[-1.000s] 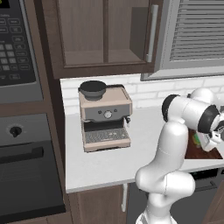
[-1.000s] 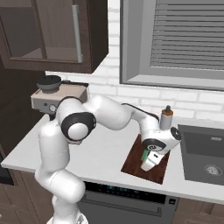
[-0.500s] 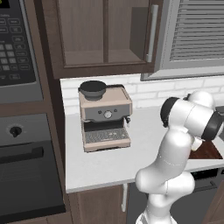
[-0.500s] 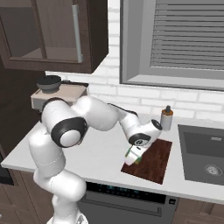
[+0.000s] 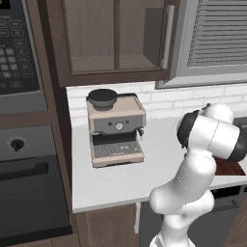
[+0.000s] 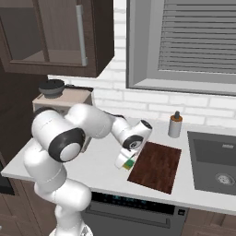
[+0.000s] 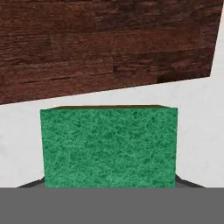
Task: Pick up the sponge from the counter and clean the cutting board by briefly scrubbing or pressing down on the cutting board. Once finished, release the sponge.
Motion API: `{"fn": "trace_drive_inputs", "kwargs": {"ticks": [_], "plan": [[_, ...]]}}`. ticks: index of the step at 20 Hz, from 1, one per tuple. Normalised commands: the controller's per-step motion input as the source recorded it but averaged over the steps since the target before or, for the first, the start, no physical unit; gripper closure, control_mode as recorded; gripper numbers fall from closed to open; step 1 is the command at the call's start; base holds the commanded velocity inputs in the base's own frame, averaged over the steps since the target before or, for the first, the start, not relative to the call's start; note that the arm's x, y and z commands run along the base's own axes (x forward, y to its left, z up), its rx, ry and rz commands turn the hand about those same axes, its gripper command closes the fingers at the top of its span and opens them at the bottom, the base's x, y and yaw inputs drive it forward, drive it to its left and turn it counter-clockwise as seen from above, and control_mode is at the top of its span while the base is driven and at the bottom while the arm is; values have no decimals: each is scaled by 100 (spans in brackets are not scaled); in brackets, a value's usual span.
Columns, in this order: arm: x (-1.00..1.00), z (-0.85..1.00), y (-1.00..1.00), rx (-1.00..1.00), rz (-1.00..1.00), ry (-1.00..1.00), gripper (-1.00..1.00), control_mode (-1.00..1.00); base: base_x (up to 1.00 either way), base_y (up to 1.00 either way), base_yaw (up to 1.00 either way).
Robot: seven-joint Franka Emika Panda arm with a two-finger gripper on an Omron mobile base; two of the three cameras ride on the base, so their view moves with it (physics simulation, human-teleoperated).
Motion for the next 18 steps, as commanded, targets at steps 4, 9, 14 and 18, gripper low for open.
{"fn": "trace_drive_inputs", "kwargs": {"ticks": [4, 9, 14, 18], "plan": [[0, 7, 27, -5, 1, 0, 100, -100, 0, 0, 0], [0, 0, 35, -12, 1, 0, 100, -100, 0, 0, 0], [0, 0, 50, -14, 0, 0, 100, -100, 0, 0, 0], [7, 0, 42, -12, 0, 0, 100, -100, 0, 0, 0]]}}
